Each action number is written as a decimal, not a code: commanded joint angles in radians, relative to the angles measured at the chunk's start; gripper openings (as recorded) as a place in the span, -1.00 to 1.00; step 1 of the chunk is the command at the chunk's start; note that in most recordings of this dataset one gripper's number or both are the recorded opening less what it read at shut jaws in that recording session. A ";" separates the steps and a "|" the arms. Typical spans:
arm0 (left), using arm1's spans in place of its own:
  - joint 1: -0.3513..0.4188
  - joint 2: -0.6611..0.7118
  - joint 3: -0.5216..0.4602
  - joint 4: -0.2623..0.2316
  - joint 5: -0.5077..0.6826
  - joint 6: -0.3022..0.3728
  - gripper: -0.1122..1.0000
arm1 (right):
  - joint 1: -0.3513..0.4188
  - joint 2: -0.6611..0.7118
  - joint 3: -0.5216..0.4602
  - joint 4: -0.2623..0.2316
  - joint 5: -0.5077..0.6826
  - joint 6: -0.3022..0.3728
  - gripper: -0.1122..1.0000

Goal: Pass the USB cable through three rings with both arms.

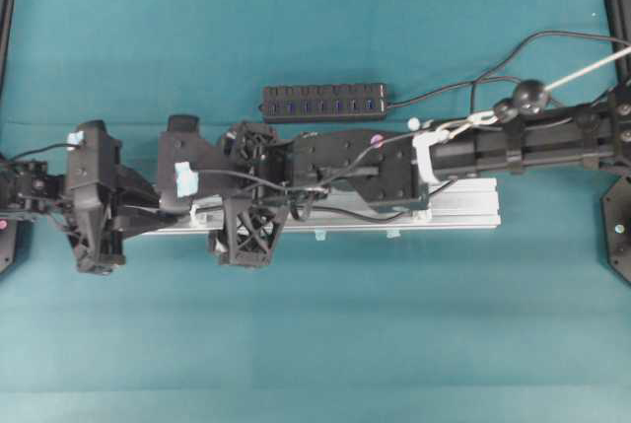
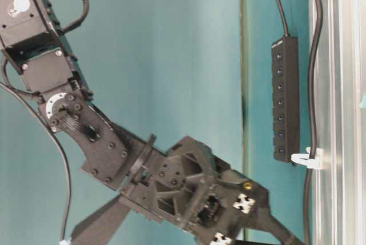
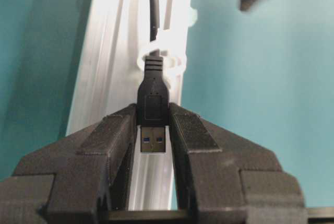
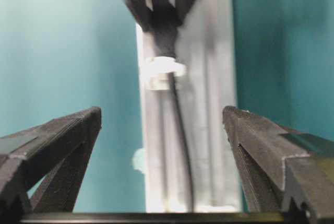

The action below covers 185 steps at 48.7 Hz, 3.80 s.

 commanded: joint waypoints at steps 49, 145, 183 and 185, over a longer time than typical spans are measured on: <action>0.002 -0.456 -0.006 0.002 0.334 -0.002 -0.37 | -0.032 -0.402 0.476 -0.020 -0.301 0.002 0.76; 0.003 -0.491 -0.063 0.002 0.337 0.005 -0.37 | -0.021 -0.804 0.911 -0.008 -0.368 0.046 0.61; 0.008 -0.489 -0.063 0.002 0.339 0.008 -0.37 | -0.021 -0.798 0.908 -0.006 -0.374 0.049 0.60; 0.008 -0.491 -0.063 0.002 0.339 0.008 -0.37 | -0.021 -0.798 0.908 -0.006 -0.374 0.049 0.60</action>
